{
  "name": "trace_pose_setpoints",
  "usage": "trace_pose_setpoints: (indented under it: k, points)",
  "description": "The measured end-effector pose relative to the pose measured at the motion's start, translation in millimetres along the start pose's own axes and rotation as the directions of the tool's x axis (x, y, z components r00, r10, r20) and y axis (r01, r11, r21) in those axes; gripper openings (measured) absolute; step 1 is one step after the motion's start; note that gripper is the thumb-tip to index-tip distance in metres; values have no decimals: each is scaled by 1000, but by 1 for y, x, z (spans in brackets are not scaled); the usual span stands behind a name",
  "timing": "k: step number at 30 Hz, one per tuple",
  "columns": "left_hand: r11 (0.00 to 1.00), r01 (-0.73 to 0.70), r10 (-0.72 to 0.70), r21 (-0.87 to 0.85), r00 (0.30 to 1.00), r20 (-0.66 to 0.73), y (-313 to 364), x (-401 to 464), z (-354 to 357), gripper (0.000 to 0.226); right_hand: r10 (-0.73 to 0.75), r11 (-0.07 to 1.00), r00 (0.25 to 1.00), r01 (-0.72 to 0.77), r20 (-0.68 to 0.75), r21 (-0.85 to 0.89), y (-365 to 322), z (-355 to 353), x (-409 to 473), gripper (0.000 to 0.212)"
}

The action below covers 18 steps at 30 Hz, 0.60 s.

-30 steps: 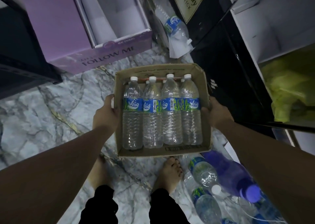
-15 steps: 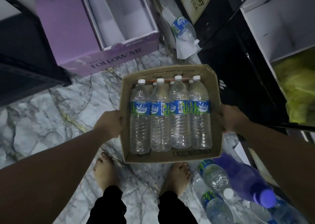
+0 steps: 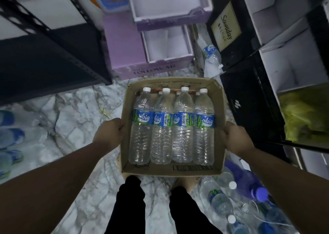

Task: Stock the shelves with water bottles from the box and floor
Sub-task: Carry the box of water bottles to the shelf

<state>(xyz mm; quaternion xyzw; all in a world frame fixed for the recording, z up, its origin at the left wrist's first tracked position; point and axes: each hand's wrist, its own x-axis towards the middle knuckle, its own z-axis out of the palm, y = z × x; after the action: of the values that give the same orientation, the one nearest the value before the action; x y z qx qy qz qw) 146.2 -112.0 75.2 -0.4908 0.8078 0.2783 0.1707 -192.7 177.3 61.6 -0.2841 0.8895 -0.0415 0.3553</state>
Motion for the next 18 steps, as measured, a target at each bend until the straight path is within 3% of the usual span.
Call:
trace_pose_setpoints:
  k: [8,18]
  points:
    - [986,107,-123,-130,985,-117,-83,-72,-74,35,-94,995,995,94,-22,-24,-138,-40,-65,29]
    - [954,192,-227,-231,964,-136,-228,-133,-152,26,-189,970,978,199,83,-139,-316,-13,-121,27]
